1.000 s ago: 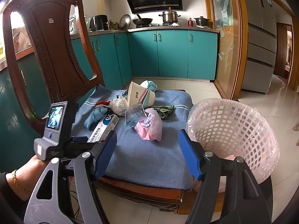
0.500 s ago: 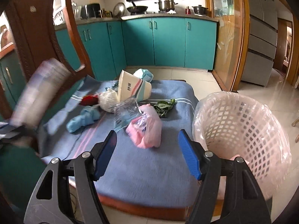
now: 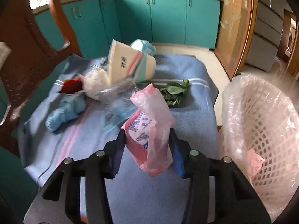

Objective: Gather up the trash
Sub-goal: 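Grasp the small pink printed bag with the right tool, then move the small pink bag over the wastebasket and open the right tool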

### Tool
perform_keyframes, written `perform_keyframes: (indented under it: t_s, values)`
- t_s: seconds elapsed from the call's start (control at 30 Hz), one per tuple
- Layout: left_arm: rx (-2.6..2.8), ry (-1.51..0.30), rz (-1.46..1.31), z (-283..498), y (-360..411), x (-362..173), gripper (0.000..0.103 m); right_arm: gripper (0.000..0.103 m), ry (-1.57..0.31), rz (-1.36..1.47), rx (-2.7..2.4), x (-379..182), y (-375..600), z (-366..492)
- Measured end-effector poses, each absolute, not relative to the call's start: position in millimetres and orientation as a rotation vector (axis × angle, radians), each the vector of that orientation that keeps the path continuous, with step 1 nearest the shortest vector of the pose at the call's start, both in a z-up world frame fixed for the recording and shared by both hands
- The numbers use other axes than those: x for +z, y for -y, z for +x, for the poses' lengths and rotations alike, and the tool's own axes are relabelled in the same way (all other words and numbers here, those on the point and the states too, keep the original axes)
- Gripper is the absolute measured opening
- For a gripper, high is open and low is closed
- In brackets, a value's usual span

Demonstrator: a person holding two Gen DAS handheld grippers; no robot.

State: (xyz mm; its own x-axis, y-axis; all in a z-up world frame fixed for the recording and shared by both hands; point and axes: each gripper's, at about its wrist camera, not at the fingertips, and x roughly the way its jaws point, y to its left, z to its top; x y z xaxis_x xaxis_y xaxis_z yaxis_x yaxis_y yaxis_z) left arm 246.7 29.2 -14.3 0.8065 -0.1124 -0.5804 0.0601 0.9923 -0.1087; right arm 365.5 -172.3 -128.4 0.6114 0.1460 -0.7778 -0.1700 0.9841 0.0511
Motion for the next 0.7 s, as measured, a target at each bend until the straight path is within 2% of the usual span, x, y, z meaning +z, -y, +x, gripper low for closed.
perform_keyframes:
  t_s: [0.4,0.5,0.7]
  values:
    - [-0.127,-0.62,-0.094,244,-27,-12,0.041,0.043,-0.618,0.028,0.306,-34,188,240]
    - [-0.132,-0.618,-0.077,242,-21,-13,0.041,0.043,-0.571,0.026,0.316,-27,193,234]
    - [-0.131,-0.637,-0.061,247,-15,-20,0.041,0.043,-0.603,0.039,0.309,-36,203,247]
